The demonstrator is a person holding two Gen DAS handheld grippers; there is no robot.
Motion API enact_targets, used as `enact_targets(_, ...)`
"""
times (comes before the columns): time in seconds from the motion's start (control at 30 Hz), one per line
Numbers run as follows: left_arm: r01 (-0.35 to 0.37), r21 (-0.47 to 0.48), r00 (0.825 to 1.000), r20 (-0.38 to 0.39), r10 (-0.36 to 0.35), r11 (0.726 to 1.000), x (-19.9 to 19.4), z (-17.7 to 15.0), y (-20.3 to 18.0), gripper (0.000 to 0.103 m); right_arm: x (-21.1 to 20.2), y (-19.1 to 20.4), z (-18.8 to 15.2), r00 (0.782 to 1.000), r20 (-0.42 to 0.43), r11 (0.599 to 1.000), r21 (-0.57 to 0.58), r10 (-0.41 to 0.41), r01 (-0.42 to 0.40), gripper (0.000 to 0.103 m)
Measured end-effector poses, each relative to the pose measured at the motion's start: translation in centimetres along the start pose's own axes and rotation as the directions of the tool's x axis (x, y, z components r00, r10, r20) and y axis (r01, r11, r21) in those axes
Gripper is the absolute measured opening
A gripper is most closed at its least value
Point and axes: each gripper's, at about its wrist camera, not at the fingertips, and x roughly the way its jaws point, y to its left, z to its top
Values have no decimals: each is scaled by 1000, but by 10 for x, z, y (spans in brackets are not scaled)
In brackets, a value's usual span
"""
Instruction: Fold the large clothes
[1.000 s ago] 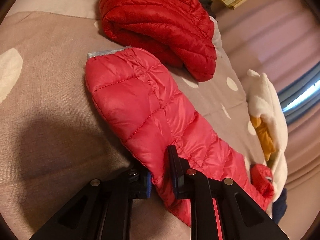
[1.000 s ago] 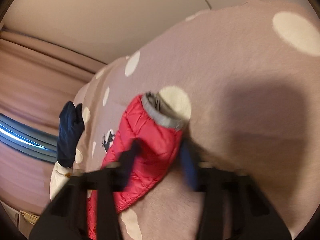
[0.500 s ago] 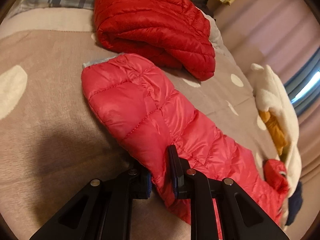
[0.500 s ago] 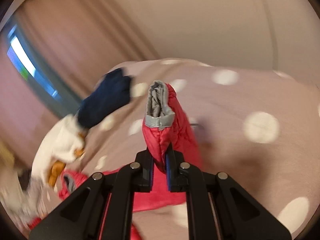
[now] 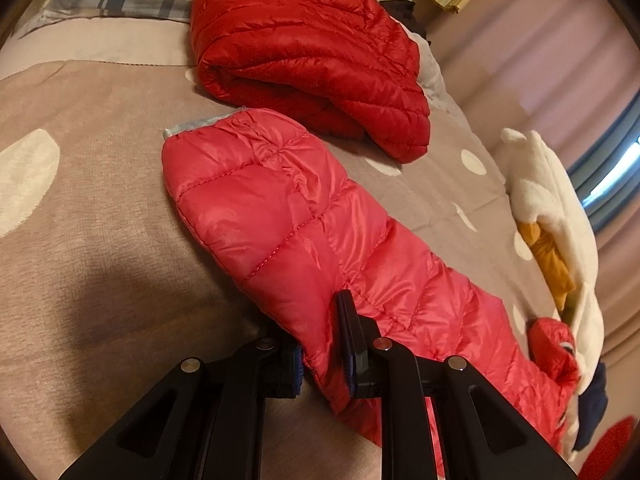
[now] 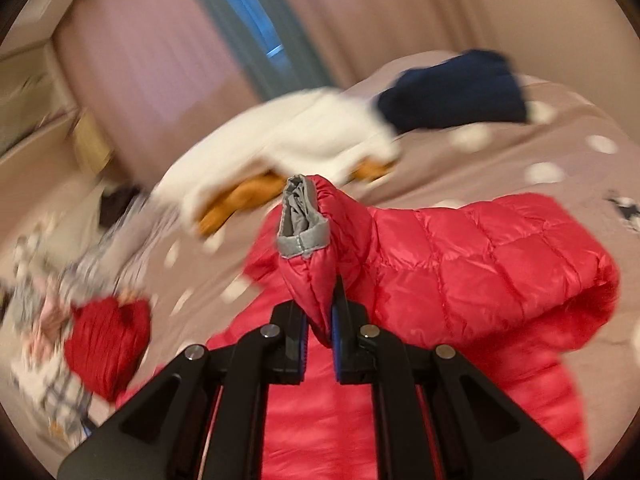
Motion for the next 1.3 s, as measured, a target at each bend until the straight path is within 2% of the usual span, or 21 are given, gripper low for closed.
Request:
enact_targets(0.1, -3, 2, 1000, 0, 3, 1000, 0, 0, 0, 19, 22, 28, -19, 997, -61, 998, -46, 36, -39, 10)
enact_targets(0.2, -14, 13, 1000, 3, 14, 1000, 1, -1, -3, 19, 40, 42, -32, 989, -118, 995, -41, 87, -92, 13)
enact_targets(0.3, -19, 17, 1000, 4, 18, 1000, 2, -1, -4, 19, 44, 59, -49, 987, -142, 994, -73, 70, -80, 15)
enact_targets(0.37, -18, 16, 1000, 5, 18, 1000, 2, -1, -4, 19, 46, 64, -53, 987, -151, 993, -87, 63, -77, 23)
enact_targets(0.43, -19, 16, 1000, 4, 19, 1000, 2, -1, -4, 19, 45, 63, -52, 985, -155, 993, -77, 72, -84, 40)
enact_targets(0.5, -19, 16, 1000, 5, 19, 1000, 2, -1, -4, 19, 40, 54, -44, 990, -123, 996, -52, 66, -72, 55)
enact_targets(0.53, -19, 16, 1000, 5, 19, 1000, 2, -1, -4, 19, 35, 54, -40, 993, -106, 997, -45, 58, -63, 58)
enact_targets(0.67, -27, 23, 1000, 6, 27, 999, 2, -1, -5, 19, 13, 28, -19, 1000, -18, 1000, -24, 1, -2, 58)
enact_targets(0.73, -53, 45, 999, 5, 53, 998, 1, 0, -10, 19, 3, 6, -11, 998, 32, 998, -9, -60, 60, 56)
enact_targets(0.77, -82, 73, 997, 12, 81, 994, -1, 0, -15, 19, -2, -7, -6, 992, 51, 993, -7, -116, 117, 55)
enact_targets(0.8, -116, 111, 993, 31, 113, 987, -5, -1, -22, 19, -5, -24, -3, 979, 60, 981, -4, -195, 196, 55)
enact_targets(0.87, -170, 214, 983, 100, 152, 962, -16, -4, -43, 17, -11, -68, 0, 941, 51, 942, 21, -335, 334, 46)
enact_targets(0.93, -189, 294, 976, 161, 147, 937, -31, -8, -63, 16, -16, -109, -4, 921, 21, 919, 80, -389, 386, 40)
enact_targets(1.03, -131, 327, 978, 198, 68, 936, -60, -12, -90, 16, -22, -161, -14, 909, -57, 891, 182, -414, 417, 37)
enact_targets(1.1, -115, 362, 977, 208, 40, 925, -75, -15, -112, 16, -23, -178, -21, 899, -81, 877, 199, -431, 438, 36)
enact_targets(1.23, -118, 486, 971, 240, -3, 866, -100, -30, -166, 16, -16, -188, -31, 897, -120, 881, 170, -427, 442, 35)
enact_targets(1.3, -92, 550, 970, 239, -50, 830, -111, -43, -193, 16, -7, -188, -36, 899, -148, 889, 155, -411, 432, 35)
